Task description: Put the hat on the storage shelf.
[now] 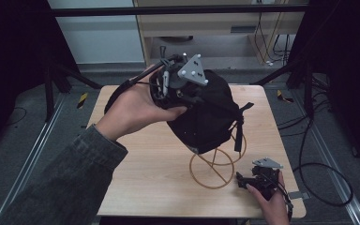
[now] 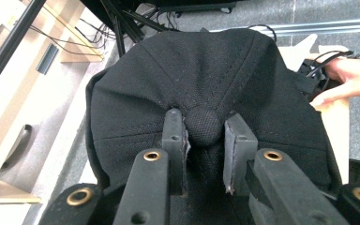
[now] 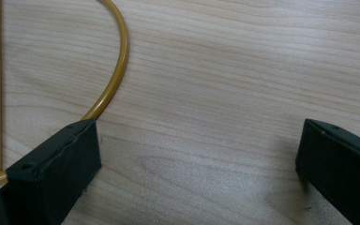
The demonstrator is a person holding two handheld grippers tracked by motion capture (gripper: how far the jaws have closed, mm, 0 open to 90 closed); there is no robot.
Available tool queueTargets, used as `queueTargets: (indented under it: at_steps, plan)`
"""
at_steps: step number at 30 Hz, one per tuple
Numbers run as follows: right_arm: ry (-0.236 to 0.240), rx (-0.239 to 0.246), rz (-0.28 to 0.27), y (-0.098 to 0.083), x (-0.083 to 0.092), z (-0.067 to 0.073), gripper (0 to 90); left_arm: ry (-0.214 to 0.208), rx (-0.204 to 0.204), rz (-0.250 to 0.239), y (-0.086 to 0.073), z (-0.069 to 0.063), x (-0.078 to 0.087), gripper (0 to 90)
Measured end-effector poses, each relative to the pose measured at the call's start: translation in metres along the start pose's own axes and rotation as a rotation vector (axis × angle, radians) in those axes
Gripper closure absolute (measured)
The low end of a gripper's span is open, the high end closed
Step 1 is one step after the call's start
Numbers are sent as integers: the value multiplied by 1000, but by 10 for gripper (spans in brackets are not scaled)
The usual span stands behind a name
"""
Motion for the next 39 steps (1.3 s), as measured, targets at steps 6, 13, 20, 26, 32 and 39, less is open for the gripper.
queueTargets:
  at_steps: [6, 13, 20, 26, 32, 39]
  plan:
    - [-1, -4, 1, 0, 0, 0, 4, -12, -14, 4, 8, -2, -10, 737]
    - [-2, -4, 1, 0, 0, 0, 4, -30, -29, 21, 19, -8, -21, 737]
    - [-2, -2, 3, 0, 0, 0, 4, -46, -34, 34, 20, -11, -33, 737]
    - [-2, -2, 3, 0, 0, 0, 4, -59, -32, 39, 23, -13, -41, 737]
    - [-3, -2, 3, 0, 0, 0, 4, -71, -40, 61, 21, -15, -53, 737]
    - [-2, -3, 3, 0, 0, 0, 4, -94, -44, 77, 20, -19, -65, 736]
Point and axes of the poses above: each handheld gripper's, and its own axes: x roughly backward along the jaws, y roughly out of its top, z roughly to its left, the point moved 10 cm from there along -x, roughly forward along the jaws, and after that the axes turned 9 degrees about -x, right-handed, at the moved point
